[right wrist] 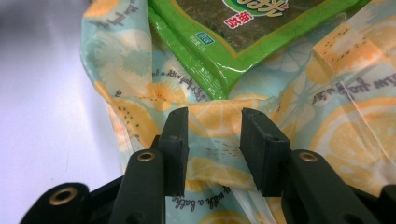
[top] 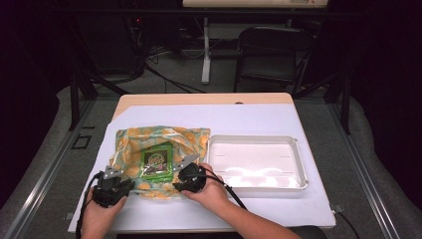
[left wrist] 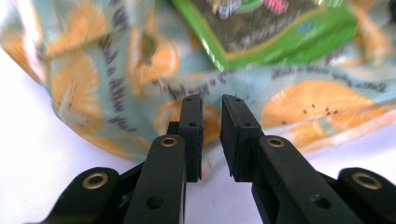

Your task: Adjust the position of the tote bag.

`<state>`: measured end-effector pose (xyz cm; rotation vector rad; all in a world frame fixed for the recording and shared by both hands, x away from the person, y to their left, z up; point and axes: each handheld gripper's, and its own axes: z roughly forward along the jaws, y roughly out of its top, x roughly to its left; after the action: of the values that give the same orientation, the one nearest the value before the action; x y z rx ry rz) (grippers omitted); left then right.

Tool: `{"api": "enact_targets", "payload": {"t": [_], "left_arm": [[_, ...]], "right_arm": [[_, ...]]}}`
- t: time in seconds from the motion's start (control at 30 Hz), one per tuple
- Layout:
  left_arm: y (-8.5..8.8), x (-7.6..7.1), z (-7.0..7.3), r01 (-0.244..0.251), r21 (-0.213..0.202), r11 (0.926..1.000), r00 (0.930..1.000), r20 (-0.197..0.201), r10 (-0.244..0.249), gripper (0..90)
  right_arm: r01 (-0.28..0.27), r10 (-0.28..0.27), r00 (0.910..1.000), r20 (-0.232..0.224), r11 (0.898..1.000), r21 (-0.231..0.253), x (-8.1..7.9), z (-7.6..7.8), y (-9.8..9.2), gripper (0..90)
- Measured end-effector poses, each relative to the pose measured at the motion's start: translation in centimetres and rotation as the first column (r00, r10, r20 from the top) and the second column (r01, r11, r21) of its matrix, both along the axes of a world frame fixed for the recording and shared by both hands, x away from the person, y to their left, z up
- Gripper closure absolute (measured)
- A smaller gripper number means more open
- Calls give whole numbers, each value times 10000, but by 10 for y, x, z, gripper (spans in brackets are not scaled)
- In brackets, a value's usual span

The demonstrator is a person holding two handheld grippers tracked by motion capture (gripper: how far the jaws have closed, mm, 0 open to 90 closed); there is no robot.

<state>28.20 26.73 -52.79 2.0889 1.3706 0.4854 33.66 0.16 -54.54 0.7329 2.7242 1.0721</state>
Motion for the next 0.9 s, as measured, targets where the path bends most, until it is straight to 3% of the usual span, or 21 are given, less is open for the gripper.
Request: {"api": "enact_targets", "payload": {"t": [0.17,0.37,0.5,0.53,0.7,0.9], "left_arm": [[-4,4,13,-80,-325,9994,9960,883,108,756],[-11,18,16,-139,-297,9995,9941,1068,170,737],[-10,27,12,-259,-185,9995,9956,893,274,738],[-10,30,8,-316,-134,9994,9972,667,324,741],[-10,28,0,-257,324,9991,9995,216,250,752],[-6,22,-8,-133,464,9988,9996,-249,144,743]], "right_arm": [[0,0,10000,-27,10000,-47,0,-2,0,618],[8,-8,10000,-24,10000,-29,-1,-3,1,618],[55,-55,10000,-32,9999,92,-1,-2,0,618],[54,-54,10000,-57,9999,107,-2,-2,0,618],[5,-5,10000,-41,10000,71,-1,-1,-1,617],[0,1,10000,-41,9999,145,-1,1,-2,611]]}}
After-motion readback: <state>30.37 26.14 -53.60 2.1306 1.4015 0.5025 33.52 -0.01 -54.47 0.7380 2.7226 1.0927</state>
